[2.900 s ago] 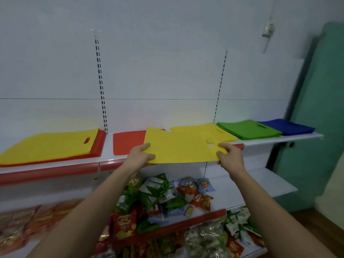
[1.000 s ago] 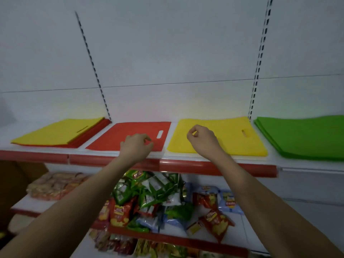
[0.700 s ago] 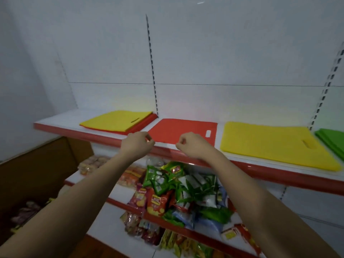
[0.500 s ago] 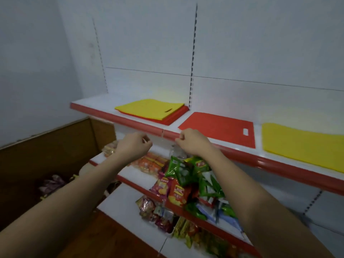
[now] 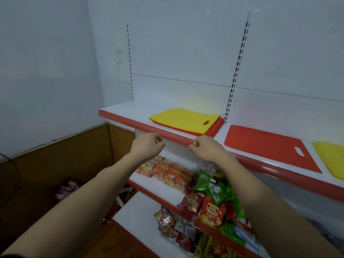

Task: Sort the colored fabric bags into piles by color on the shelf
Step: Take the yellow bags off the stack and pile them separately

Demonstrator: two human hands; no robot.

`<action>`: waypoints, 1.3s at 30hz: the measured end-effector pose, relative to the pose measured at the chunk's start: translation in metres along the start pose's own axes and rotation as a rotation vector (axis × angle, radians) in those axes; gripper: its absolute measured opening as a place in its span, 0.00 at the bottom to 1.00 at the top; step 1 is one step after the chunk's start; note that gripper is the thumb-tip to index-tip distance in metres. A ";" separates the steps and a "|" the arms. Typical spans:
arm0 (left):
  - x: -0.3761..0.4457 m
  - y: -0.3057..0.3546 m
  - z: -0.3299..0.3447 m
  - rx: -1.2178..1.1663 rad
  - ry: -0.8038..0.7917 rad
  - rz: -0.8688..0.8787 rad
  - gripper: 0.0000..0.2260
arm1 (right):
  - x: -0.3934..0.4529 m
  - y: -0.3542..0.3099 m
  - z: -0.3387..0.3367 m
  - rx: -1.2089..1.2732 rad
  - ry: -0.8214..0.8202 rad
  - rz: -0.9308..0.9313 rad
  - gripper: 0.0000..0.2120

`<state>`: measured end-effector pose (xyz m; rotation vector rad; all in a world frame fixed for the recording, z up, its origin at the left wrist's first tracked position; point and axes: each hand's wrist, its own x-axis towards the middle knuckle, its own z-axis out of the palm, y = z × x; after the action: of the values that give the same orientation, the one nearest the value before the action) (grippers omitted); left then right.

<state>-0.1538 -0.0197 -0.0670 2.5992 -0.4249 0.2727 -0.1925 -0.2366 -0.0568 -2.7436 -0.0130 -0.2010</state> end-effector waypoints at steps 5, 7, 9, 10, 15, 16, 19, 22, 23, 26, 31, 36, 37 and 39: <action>0.051 -0.010 0.014 -0.031 -0.048 0.007 0.11 | 0.038 0.013 -0.002 0.056 0.066 0.047 0.14; 0.076 -0.017 0.015 -0.044 -0.042 0.013 0.11 | 0.054 0.020 -0.004 0.064 0.135 0.064 0.12; 0.099 -0.026 0.015 -0.064 -0.021 0.009 0.10 | 0.066 0.030 -0.004 0.085 0.210 0.088 0.09; 0.109 -0.030 0.015 -0.076 -0.007 0.007 0.10 | 0.072 0.035 -0.003 0.103 0.249 0.110 0.08; 0.160 -0.049 0.023 -0.161 0.013 0.006 0.08 | 0.098 0.059 -0.001 0.199 0.383 0.256 0.06; 0.171 -0.053 0.025 -0.179 0.019 0.001 0.07 | 0.103 0.061 0.000 0.208 0.396 0.281 0.07; 0.204 -0.067 0.029 -0.210 0.042 -0.008 0.04 | 0.118 0.064 0.002 0.238 0.445 0.346 0.08; 0.232 -0.082 0.037 -0.222 0.050 -0.025 0.04 | 0.130 0.063 0.008 0.247 0.531 0.433 0.06; 0.240 -0.088 0.040 -0.217 0.049 -0.025 0.06 | 0.135 0.063 0.011 0.253 0.541 0.460 0.05; 0.264 -0.101 0.046 -0.200 0.035 -0.029 0.12 | 0.150 0.059 0.023 0.294 0.560 0.534 0.04; 0.284 -0.117 0.063 -0.184 -0.036 0.009 0.20 | 0.161 0.055 0.047 0.255 0.659 0.592 0.10; 0.289 -0.120 0.077 -0.086 -0.004 0.048 0.26 | 0.157 0.057 0.056 0.164 0.786 0.555 0.09; 0.290 -0.121 0.077 -0.074 -0.010 0.054 0.27 | 0.157 0.056 0.058 0.127 0.792 0.550 0.10; 0.291 -0.123 0.077 -0.067 -0.025 0.070 0.28 | 0.157 0.054 0.060 0.060 0.801 0.550 0.12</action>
<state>0.1682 -0.0278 -0.1096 2.5282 -0.5261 0.2463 -0.0264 -0.2663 -0.1098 -2.3027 0.9050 -1.0748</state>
